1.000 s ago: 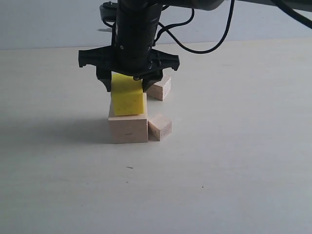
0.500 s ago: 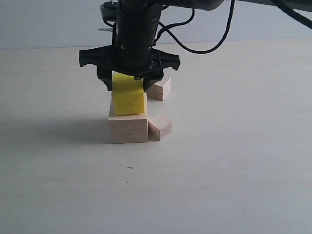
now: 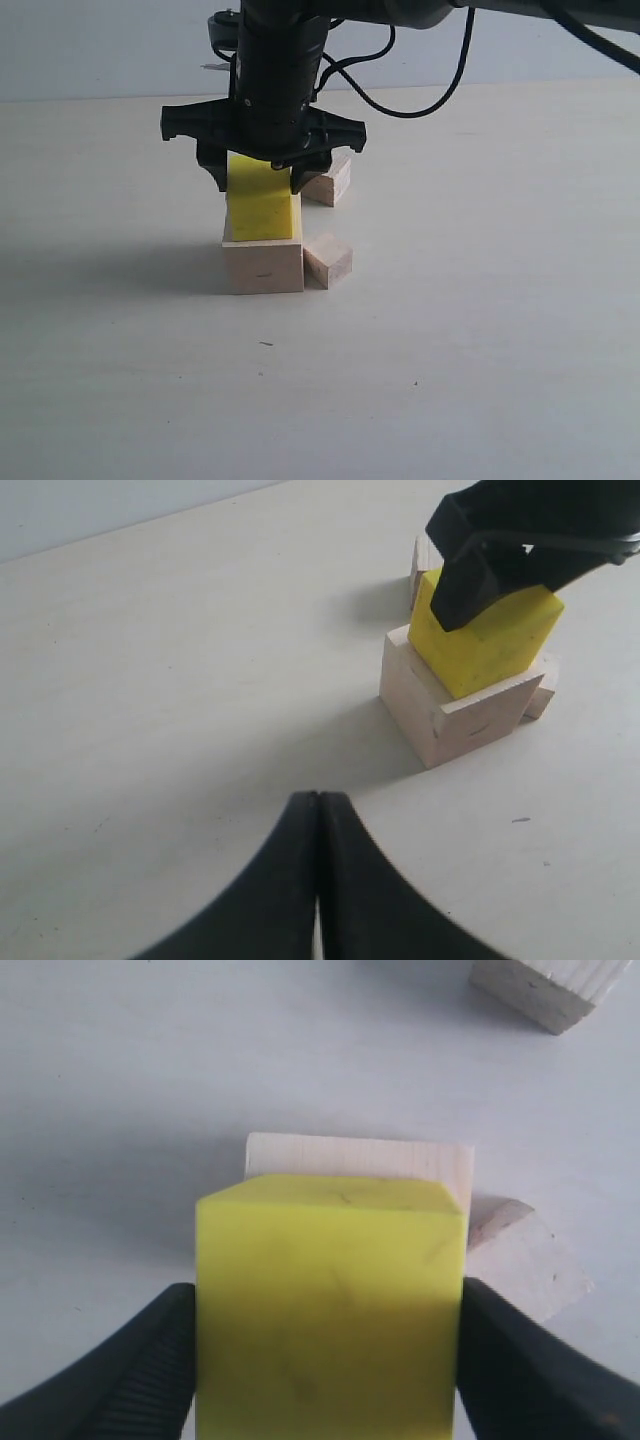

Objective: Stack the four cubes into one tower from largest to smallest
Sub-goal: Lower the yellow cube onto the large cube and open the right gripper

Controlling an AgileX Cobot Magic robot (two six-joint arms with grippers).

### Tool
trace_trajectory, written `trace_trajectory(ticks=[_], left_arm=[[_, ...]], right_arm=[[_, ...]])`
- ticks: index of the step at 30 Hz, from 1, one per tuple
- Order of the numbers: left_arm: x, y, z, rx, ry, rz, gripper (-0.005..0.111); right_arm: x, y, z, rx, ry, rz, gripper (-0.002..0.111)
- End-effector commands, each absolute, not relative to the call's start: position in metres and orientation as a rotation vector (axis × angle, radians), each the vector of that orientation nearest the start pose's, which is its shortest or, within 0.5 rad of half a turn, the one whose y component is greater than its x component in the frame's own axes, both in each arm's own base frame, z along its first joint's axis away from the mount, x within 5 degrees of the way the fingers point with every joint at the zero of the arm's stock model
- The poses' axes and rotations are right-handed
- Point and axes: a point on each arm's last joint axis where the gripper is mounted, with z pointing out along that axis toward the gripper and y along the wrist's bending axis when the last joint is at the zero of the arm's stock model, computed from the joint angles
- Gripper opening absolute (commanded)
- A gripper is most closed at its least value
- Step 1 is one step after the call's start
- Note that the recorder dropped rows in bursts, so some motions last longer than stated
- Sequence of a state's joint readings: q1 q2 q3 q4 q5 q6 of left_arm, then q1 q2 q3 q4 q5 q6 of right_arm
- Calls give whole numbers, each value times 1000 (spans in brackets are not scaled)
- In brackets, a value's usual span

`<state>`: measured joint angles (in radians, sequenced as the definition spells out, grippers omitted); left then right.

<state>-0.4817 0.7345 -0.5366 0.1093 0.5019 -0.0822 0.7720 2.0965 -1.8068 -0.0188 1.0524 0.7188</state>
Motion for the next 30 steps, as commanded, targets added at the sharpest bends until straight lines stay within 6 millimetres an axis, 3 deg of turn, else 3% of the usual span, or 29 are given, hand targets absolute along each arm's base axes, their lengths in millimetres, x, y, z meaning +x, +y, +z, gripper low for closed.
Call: trace_trajectory(ticks=[1, 15, 20, 30], left_arm=[[128, -62, 283, 493, 2121, -220, 0], [128, -62, 283, 493, 2121, -220, 0], [128, -62, 283, 493, 2121, -220, 0], [128, -62, 283, 493, 2121, -220, 0]], right_arm=[[326, 316, 235, -73, 2875, 301, 18], [326, 316, 235, -87, 2870, 293, 67], [327, 316, 235, -91, 2867, 286, 73], [326, 316, 236, -84, 2866, 299, 74]])
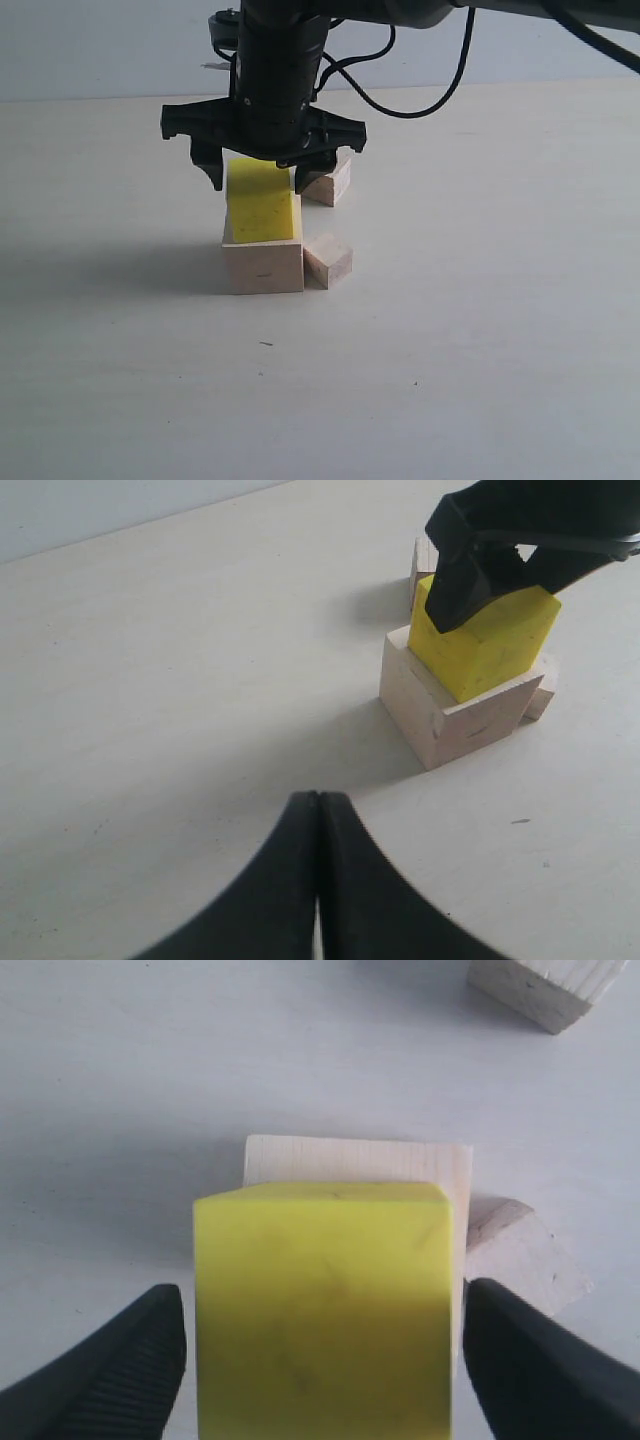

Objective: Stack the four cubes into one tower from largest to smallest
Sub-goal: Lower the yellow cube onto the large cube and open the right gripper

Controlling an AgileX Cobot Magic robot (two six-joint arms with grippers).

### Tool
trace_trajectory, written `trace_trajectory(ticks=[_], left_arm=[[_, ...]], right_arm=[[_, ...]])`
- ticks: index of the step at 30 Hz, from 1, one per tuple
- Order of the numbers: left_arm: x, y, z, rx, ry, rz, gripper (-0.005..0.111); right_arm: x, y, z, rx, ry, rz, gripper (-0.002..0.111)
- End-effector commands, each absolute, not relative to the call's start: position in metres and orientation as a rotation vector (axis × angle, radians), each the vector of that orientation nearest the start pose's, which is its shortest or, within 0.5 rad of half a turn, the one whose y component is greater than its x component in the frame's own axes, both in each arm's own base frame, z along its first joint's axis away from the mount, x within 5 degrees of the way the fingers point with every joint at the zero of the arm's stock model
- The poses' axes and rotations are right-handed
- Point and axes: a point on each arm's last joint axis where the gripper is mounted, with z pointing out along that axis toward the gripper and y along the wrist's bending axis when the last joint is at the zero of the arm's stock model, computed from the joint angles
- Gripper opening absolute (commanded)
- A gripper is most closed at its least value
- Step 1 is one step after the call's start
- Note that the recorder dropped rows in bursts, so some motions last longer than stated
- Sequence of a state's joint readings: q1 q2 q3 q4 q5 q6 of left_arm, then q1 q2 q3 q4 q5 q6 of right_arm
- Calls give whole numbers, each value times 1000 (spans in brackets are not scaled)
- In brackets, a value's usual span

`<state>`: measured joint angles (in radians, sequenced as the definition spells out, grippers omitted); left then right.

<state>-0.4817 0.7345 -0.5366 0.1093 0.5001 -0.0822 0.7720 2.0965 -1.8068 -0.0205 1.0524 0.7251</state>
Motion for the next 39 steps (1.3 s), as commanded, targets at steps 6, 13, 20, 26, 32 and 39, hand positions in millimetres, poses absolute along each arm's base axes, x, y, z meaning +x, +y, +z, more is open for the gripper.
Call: trace_trajectory(ticks=[6, 13, 20, 26, 32, 39], left_arm=[[128, -62, 283, 493, 2121, -220, 0], [128, -62, 283, 493, 2121, -220, 0], [128, -62, 283, 493, 2121, -220, 0], [128, -62, 283, 493, 2121, -220, 0], [128, -62, 283, 493, 2121, -220, 0], [128, -62, 283, 493, 2121, -220, 0]], right_arm=[[325, 315, 240, -81, 2868, 298, 74], [323, 314, 240, -29, 2893, 299, 74], [321, 316, 240, -6, 2914, 338, 74], [320, 316, 240, -4, 2920, 340, 74], [319, 314, 239, -4, 2942, 315, 74], [319, 314, 239, -4, 2942, 315, 74]])
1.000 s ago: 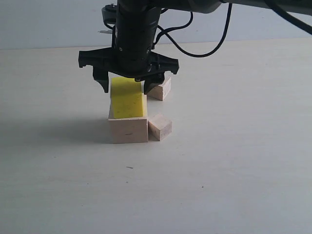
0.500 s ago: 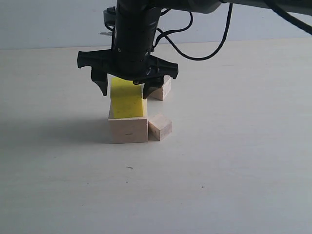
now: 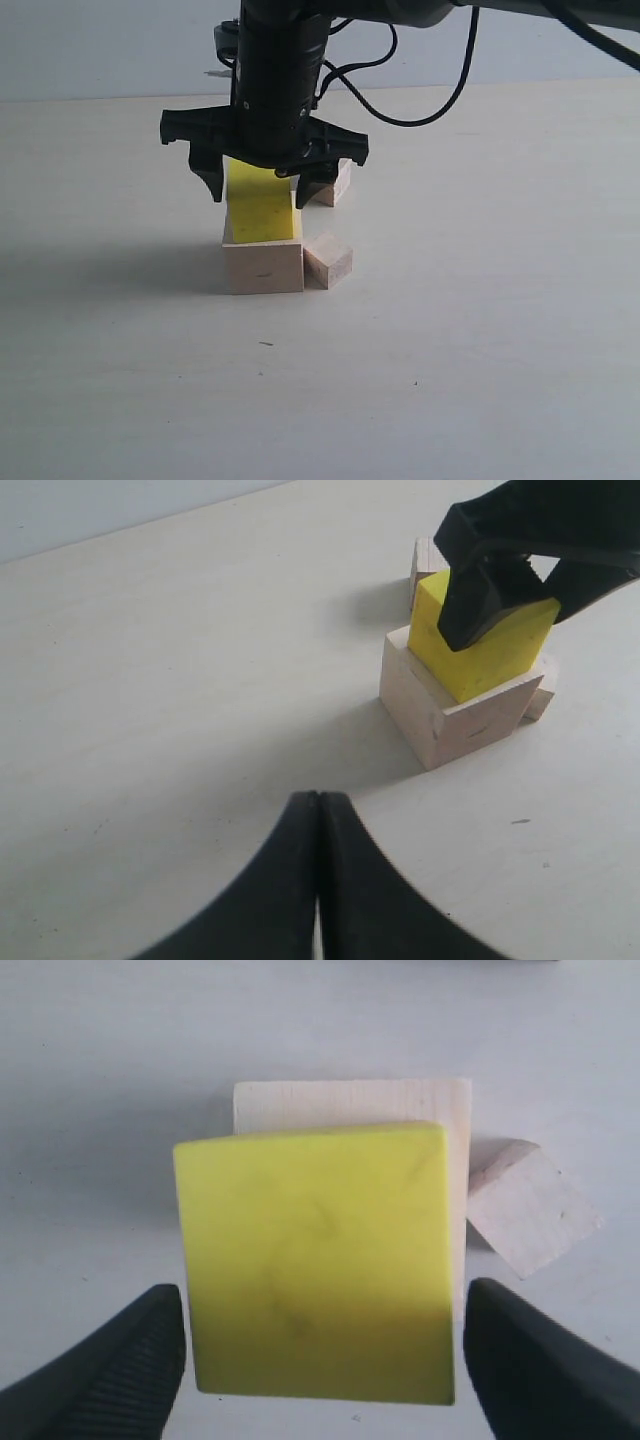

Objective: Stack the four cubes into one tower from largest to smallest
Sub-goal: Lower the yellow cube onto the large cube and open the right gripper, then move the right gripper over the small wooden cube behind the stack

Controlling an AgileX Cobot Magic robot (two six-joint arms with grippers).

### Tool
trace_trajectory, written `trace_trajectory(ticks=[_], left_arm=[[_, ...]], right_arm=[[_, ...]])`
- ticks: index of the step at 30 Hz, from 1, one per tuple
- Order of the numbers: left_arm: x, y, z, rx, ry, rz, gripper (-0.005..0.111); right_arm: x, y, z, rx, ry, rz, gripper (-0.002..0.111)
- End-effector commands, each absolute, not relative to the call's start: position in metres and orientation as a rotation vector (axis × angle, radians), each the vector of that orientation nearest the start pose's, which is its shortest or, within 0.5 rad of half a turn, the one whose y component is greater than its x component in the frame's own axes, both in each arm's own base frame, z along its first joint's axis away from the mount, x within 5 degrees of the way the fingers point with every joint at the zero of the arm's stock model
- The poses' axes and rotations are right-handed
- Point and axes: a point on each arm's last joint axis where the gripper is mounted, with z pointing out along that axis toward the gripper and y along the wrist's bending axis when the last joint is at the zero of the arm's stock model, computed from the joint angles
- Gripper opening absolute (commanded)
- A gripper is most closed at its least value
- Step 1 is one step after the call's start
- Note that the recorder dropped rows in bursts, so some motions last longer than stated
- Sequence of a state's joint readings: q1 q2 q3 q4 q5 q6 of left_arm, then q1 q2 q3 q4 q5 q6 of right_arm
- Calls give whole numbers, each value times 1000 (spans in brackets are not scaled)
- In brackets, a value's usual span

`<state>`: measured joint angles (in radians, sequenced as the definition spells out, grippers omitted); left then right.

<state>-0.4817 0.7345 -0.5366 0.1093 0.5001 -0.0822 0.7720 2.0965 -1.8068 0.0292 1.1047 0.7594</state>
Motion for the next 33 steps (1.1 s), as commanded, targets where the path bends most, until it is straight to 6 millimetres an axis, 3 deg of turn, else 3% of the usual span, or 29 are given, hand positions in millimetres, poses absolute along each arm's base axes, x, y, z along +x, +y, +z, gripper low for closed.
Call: trace_trajectory(ticks=[1, 9, 16, 21, 23, 27, 29, 30, 33], left_arm=[[128, -62, 283, 493, 2121, -220, 0], [128, -62, 283, 494, 2125, -218, 0], [125, -60, 285, 491, 2117, -219, 0], [123, -59, 287, 487, 2107, -221, 0], [123, -58, 287, 487, 2109, -221, 0], [123, -59, 287, 486, 2109, -224, 0], [123, -59, 286, 486, 2112, -223, 0], [122, -58, 284, 488, 2118, -222, 0], [122, -59, 278, 490, 2115, -224, 0]], right_arm=[[319, 314, 239, -4, 2942, 315, 74], [314, 313, 255, 5, 2926, 371, 74], [308, 302, 289, -12, 2843, 399, 74], [306, 284, 314, -48, 2750, 278, 73], [305, 270, 327, -124, 2691, 133, 70], [312, 255, 334, -394, 2590, -83, 51], [314, 253, 335, -651, 2534, -175, 44], [318, 249, 336, -804, 2485, -248, 37], [333, 229, 334, -887, 2472, -321, 9]])
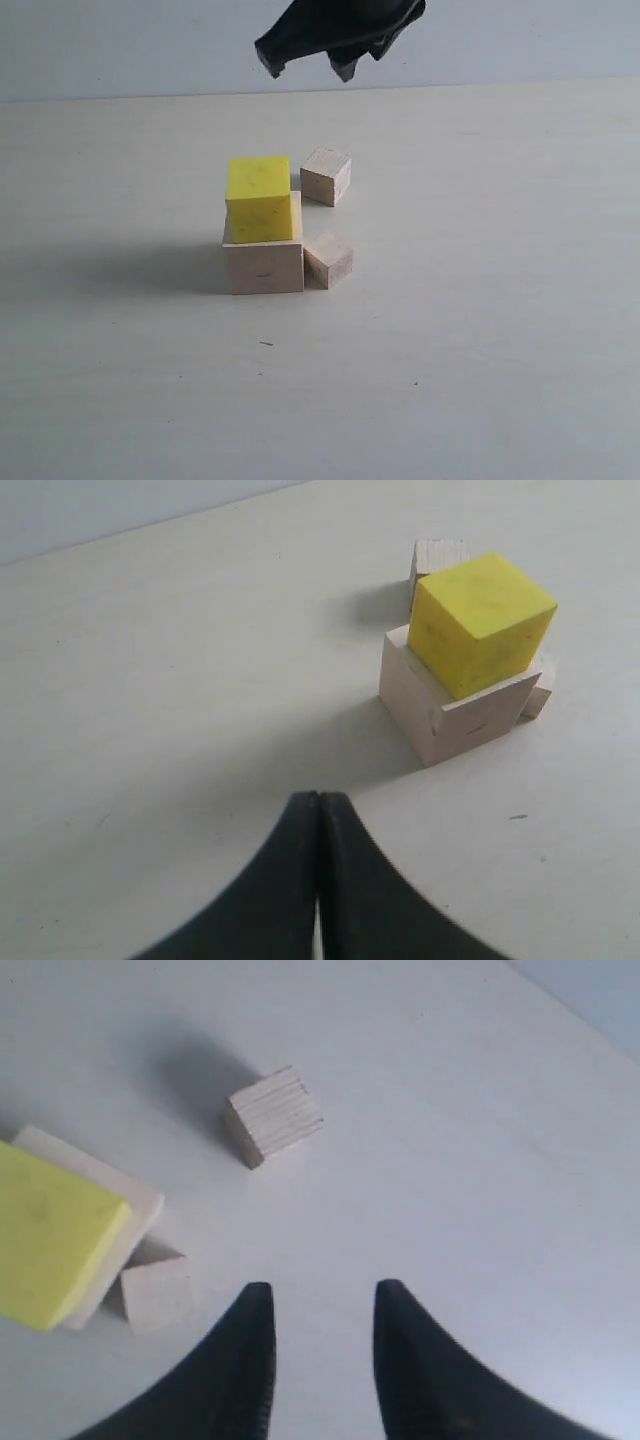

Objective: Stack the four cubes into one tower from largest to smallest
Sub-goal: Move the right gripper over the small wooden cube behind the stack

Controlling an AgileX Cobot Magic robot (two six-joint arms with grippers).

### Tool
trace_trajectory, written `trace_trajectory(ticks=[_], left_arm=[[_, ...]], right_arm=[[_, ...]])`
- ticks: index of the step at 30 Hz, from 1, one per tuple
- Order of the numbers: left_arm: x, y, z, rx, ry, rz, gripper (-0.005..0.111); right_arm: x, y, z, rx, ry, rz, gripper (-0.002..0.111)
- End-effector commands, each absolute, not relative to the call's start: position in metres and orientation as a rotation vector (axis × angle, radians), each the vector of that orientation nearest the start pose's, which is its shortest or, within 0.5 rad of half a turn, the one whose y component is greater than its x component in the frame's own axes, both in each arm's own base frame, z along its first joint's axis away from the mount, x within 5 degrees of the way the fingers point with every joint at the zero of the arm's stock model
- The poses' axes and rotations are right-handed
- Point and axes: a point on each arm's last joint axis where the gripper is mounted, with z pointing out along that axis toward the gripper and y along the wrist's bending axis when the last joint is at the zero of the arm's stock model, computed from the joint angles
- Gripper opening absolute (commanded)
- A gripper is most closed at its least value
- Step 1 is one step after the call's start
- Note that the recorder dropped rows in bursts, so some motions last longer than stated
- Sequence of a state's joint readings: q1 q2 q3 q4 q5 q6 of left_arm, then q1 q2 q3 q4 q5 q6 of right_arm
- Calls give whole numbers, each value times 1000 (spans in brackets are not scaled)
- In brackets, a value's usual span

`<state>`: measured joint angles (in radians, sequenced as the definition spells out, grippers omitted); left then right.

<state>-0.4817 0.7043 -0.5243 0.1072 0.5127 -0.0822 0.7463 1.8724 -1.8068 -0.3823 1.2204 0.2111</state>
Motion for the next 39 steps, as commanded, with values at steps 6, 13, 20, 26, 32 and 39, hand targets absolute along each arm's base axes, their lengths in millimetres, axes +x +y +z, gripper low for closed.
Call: trace_trajectory(ticks=[6, 13, 20, 26, 32, 39], left_arm=[[123, -59, 279, 526, 2100, -201, 0], [123, -59, 278, 554, 2092, -186, 0], [123, -59, 279, 558, 2077, -186, 0], [123, -59, 279, 561, 2074, -185, 0], [124, -59, 279, 560, 2070, -186, 0], [124, -59, 279, 567, 2064, -183, 0]], right_arm=[[369, 182, 309, -788, 2579, -167, 0], [396, 163, 257, -1075, 2431, -26, 0], [411, 178, 200, -1423, 2271, 53, 1], [418, 188, 189, -1342, 2228, 153, 28], [424, 189, 191, -1287, 2188, 138, 68], [426, 194, 178, -1260, 2217, 211, 70]])
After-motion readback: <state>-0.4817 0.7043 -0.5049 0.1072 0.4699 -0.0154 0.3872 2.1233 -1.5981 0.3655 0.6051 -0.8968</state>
